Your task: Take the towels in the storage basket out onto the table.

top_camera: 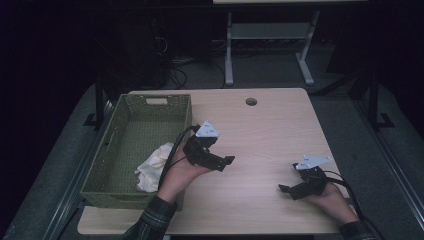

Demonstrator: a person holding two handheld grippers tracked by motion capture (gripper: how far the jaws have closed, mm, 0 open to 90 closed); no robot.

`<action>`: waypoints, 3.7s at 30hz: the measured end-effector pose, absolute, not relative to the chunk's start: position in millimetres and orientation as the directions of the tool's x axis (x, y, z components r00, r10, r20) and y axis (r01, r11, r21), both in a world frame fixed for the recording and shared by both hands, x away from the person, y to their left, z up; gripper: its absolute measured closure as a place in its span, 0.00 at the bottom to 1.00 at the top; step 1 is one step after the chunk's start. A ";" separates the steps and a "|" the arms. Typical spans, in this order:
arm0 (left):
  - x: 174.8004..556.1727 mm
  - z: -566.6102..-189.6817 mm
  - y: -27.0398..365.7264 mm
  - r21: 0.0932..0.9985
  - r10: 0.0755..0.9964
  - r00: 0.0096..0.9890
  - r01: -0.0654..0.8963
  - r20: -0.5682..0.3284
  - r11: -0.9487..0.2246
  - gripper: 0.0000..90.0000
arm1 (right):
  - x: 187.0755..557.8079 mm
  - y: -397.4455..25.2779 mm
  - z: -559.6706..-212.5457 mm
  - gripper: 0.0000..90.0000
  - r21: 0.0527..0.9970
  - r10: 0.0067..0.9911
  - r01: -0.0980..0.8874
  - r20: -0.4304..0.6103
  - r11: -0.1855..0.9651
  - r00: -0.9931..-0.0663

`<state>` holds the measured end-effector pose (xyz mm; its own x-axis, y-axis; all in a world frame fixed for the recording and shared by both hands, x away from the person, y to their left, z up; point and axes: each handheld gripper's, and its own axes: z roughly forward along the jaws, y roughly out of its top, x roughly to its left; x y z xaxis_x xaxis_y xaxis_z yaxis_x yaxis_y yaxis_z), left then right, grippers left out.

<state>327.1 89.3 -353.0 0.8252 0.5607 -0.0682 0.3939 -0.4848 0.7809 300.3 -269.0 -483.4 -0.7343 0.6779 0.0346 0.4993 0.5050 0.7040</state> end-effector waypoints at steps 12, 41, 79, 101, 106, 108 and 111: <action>327.8 -343.8 112.6 0.780 0.563 0.823 0.398 -0.071 -0.483 0.15 | 300.3 -269.0 -483.4 0.01 0.704 0.678 0.499 0.034 0.505 -0.734; 326.3 -338.2 170.8 0.780 0.633 0.772 0.429 -0.054 -0.455 0.15 | 300.3 -269.0 -483.4 0.01 0.704 0.678 0.499 0.034 0.505 -0.734; 352.6 -379.0 248.4 0.717 0.819 0.574 0.570 0.003 -0.402 0.15 | 300.3 -269.1 -483.4 0.01 0.704 0.677 0.498 0.033 0.506 -0.735; 368.8 -415.9 246.9 0.539 0.834 0.551 0.708 -0.017 -0.457 0.15 | 300.0 -268.9 -483.3 0.01 0.703 0.679 0.502 0.036 0.504 -0.733; 370.0 -423.0 243.9 0.496 0.825 0.565 0.719 -0.012 -0.486 0.15 | 300.0 -268.9 -483.3 0.01 0.703 0.679 0.502 0.036 0.504 -0.733; 370.3 -425.4 242.7 0.480 0.823 0.568 0.723 -0.003 -0.497 0.15 | 300.0 -268.9 -483.3 0.01 0.703 0.679 0.501 0.035 0.504 -0.733; 370.3 -429.7 241.2 0.462 0.824 0.566 0.737 -0.022 -0.494 0.15 | 300.0 -268.9 -483.3 0.01 0.703 0.679 0.502 0.036 0.504 -0.733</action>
